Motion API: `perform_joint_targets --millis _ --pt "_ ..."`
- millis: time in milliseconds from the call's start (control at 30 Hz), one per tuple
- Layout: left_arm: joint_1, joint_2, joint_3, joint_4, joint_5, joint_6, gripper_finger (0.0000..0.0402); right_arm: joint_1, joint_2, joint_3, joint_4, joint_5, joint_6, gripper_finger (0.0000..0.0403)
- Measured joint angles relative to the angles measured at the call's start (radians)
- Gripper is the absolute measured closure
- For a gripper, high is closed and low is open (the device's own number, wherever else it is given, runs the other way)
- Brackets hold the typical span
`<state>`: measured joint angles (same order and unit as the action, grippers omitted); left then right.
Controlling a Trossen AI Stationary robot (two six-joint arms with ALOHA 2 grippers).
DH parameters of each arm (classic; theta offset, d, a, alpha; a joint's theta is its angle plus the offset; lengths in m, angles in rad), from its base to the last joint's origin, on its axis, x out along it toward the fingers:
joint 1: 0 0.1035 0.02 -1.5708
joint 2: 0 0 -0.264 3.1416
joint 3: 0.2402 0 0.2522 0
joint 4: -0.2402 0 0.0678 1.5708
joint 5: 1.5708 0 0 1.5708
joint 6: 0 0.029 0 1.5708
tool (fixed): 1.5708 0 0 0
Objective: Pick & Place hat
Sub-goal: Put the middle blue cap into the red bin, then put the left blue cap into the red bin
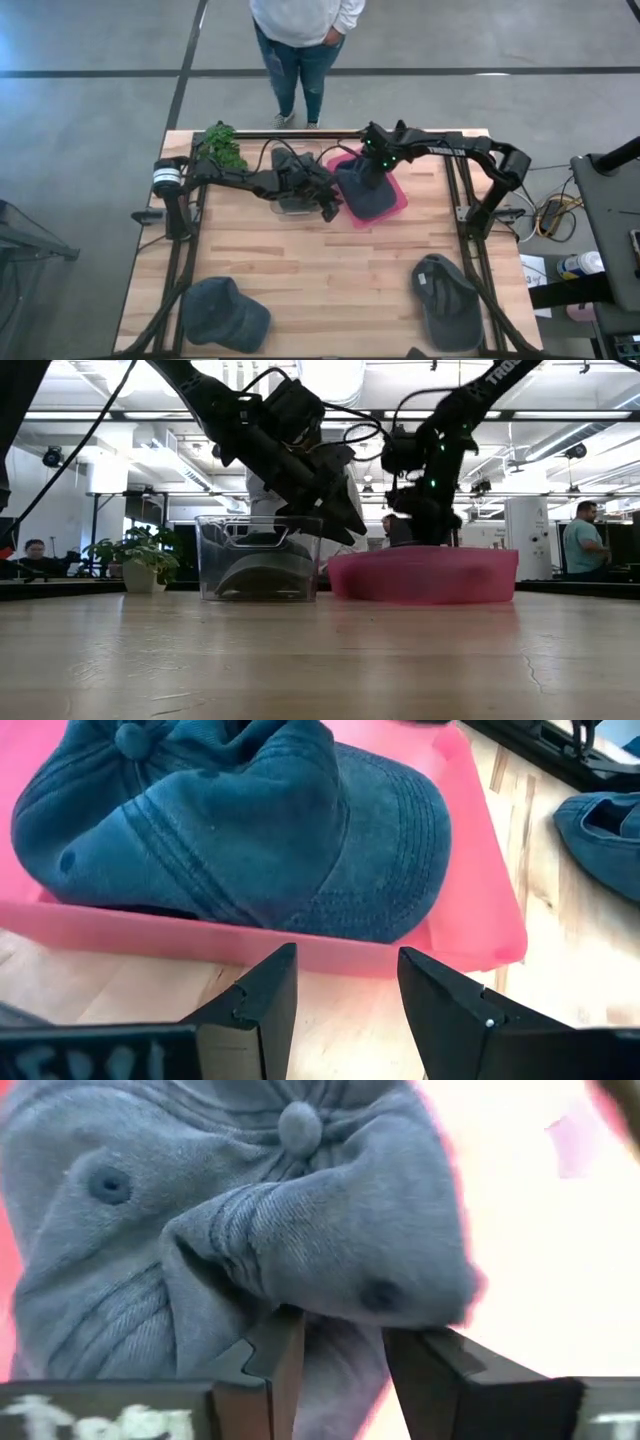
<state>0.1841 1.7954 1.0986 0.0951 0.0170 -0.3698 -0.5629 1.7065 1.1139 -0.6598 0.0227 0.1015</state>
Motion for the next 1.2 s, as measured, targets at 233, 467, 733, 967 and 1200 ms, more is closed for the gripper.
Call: perform_joint_targets --millis 233,467,733,967,1200 --pt "0.0 0.001 0.08 0.001 0.0 0.002 0.0234 0.0 -0.02 0.117 -0.128 0.033 -0.116 0.0273" --pt "0.002 -0.013 0.205 -0.146 -0.002 0.085 0.0234 0.003 -0.047 0.149 -0.203 0.033 -0.2 0.0279" --pt "0.002 -0.063 0.324 -0.646 -0.066 0.174 0.0234 0.008 -0.141 0.14 -0.223 -0.026 -0.312 0.0279" --pt "-0.023 -0.165 0.288 -0.798 -0.071 0.147 0.0234 0.023 -0.18 0.134 -0.216 -0.101 -0.314 0.0282" --pt "-0.082 -0.323 0.177 -0.893 -0.07 0.009 0.0234 0.063 -0.18 0.113 -0.218 -0.114 -0.286 0.0286"
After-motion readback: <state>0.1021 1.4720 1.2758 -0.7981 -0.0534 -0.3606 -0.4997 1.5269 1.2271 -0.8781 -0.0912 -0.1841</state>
